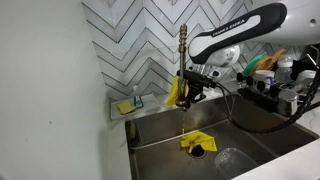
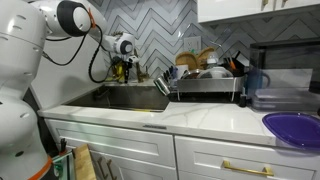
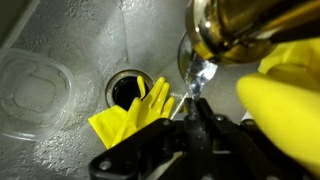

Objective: Put the silver spoon under the running faucet then place it back on the counter.

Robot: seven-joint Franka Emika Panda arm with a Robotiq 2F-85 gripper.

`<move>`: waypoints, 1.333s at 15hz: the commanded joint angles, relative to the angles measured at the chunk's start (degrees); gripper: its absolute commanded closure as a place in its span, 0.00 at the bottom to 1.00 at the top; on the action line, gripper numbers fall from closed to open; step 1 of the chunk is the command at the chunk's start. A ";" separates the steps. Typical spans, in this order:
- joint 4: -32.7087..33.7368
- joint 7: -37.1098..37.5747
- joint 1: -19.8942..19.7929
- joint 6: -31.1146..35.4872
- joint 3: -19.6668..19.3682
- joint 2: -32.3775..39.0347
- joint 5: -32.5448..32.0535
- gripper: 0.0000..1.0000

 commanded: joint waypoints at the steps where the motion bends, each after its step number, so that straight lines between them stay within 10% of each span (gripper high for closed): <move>1: 1.21 0.35 0.79 -0.79 -0.59 0.88 1.45 0.98; 20: -11.00 17.97 0.44 -18.20 -4.06 -14.26 -7.44 0.98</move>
